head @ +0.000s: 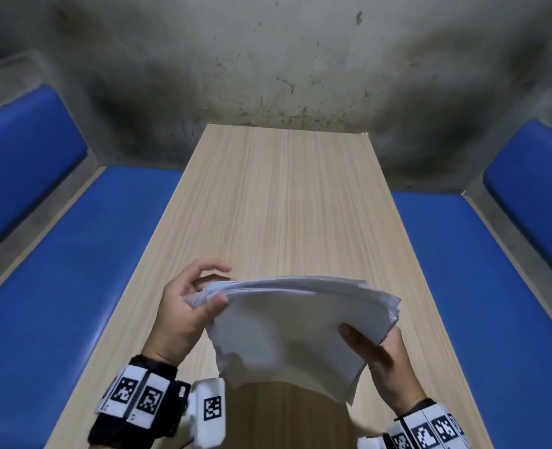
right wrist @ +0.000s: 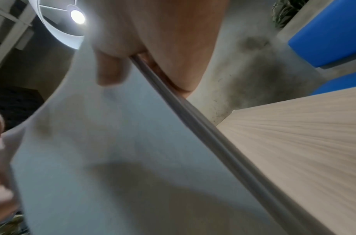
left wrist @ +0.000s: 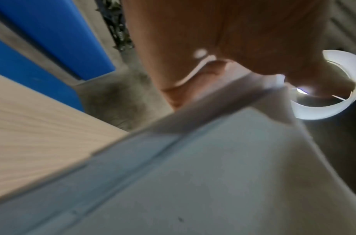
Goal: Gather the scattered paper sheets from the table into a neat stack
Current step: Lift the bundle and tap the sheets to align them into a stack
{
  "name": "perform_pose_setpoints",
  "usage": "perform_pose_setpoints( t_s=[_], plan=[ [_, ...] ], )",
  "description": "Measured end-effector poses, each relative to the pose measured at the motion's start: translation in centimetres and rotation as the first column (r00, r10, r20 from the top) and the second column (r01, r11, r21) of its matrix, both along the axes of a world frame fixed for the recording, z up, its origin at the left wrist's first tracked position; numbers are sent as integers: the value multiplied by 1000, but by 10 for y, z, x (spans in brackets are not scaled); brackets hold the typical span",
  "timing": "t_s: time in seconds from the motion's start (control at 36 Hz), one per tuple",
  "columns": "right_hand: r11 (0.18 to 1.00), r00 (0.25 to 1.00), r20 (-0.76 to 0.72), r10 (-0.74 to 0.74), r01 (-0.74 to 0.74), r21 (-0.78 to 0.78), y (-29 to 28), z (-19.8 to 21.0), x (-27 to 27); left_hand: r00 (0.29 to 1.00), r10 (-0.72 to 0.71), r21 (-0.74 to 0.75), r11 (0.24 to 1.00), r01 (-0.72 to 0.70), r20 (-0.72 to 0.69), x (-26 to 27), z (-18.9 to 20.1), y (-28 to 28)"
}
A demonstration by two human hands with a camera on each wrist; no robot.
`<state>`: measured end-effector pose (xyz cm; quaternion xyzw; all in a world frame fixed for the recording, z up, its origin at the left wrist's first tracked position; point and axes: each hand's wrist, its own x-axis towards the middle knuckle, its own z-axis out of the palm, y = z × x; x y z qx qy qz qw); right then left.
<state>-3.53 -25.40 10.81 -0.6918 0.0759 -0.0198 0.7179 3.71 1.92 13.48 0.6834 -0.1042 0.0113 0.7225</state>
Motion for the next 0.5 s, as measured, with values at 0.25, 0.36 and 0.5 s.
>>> perform_pose_setpoints(
  t_s=[0.25, 0.36, 0.5],
  plan=[
    [988, 989, 40, 141, -138, -75, -2, 10, 2, 991, -135, 56, 989, 135, 1, 2, 2, -7],
    [991, 993, 11, 117, -116, -63, -4, 6, 2, 995, -72, 40, 996, 75, -71, -4, -11, -2],
    [986, 994, -98, 42, -58, -159, 5, -20, 1, 975, -28, 84, 995, 48, -222, -9, -36, -17]
  ],
)
